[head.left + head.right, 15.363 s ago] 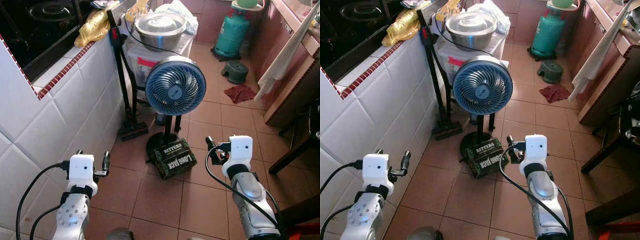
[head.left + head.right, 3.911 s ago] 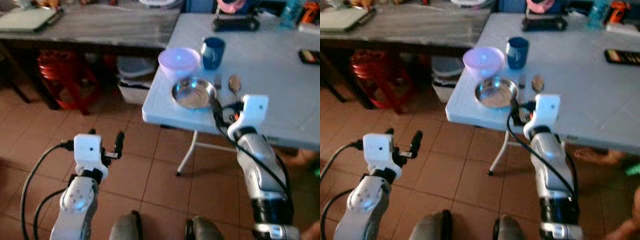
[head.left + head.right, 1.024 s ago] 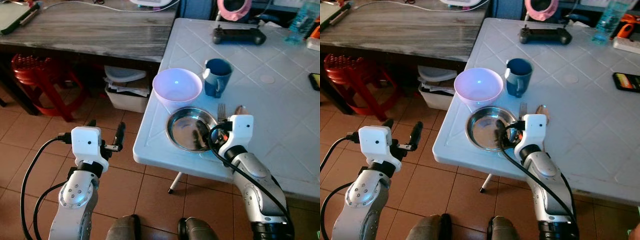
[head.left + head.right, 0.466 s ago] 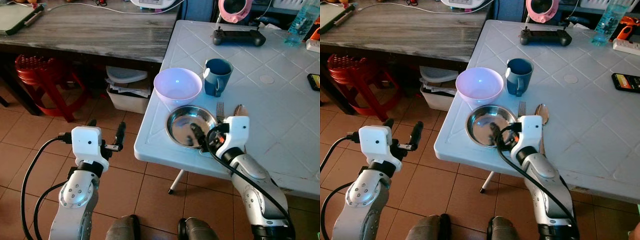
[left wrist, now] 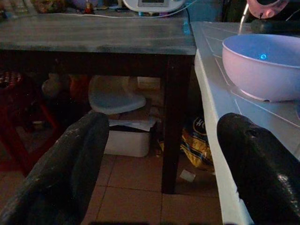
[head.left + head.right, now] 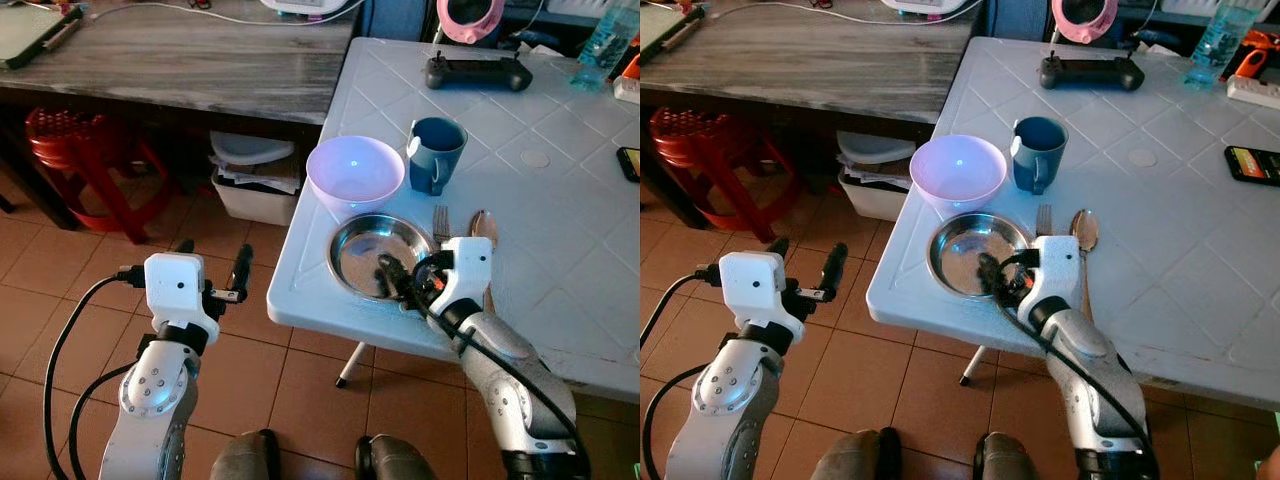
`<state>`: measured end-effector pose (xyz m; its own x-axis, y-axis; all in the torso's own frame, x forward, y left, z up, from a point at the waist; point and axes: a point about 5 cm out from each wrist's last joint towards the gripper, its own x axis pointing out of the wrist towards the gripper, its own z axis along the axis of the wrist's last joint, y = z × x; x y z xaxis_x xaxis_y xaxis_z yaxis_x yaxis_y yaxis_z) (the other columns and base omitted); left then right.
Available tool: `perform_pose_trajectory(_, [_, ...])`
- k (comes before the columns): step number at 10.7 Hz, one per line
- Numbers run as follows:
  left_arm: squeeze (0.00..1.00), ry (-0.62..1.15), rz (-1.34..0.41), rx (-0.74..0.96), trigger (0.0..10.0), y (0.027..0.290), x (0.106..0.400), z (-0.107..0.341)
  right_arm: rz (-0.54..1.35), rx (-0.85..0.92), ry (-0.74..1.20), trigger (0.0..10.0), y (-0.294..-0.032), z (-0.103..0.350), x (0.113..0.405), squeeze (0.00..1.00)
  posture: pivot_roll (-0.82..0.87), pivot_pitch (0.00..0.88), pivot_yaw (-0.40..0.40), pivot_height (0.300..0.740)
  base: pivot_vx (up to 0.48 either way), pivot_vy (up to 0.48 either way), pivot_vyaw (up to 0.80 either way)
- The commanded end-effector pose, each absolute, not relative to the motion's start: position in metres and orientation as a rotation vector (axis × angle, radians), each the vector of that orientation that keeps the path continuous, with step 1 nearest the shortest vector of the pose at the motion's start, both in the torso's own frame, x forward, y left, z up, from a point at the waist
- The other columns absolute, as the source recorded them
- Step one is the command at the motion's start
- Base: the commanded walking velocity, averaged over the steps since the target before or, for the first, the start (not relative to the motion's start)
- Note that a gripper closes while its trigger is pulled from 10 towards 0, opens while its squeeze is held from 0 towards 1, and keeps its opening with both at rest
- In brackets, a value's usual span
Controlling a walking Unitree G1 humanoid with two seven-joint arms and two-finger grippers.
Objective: Setting the table
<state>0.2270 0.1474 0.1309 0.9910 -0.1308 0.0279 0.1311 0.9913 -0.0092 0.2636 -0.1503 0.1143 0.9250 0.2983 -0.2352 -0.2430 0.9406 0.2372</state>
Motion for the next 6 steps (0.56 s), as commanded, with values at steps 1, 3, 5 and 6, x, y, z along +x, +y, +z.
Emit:
perform_pose_trajectory(1, [0.00, -0.019, -0.153, -0.018, 10.0, 0.146, 0.225, 0.131, 0.253, 0.223, 0.347, 0.0, -0.153, 0.103, 0.260, 0.00, 0.01, 0.144, 0.024, 0.740, 0.000, 0.000, 0.00])
perform_pose_trajectory(3, [0.00, 0.017, -0.317, -0.064, 10.0, 0.137, 0.217, 0.126, 0.227, 0.222, 0.374, 0.0, -0.157, 0.100, 0.262, 0.00, 0.01, 0.143, 0.017, 0.740, 0.000, 0.000, 0.00])
perform_pose_trajectory(5, [0.00, 0.057, -0.451, -0.083, 10.0, 0.134, 0.208, 0.122, 0.181, 0.225, 0.430, 0.0, -0.162, 0.094, 0.262, 0.00, 0.01, 0.142, 0.017, 0.740, 0.000, 0.000, 0.00])
perform_pose_trajectory(6, [0.00, 0.077, -0.480, -0.074, 10.0, 0.134, 0.206, 0.119, 0.169, 0.237, 0.443, 0.0, -0.163, 0.092, 0.262, 0.00, 0.01, 0.138, 0.017, 0.740, 0.000, 0.000, 0.00])
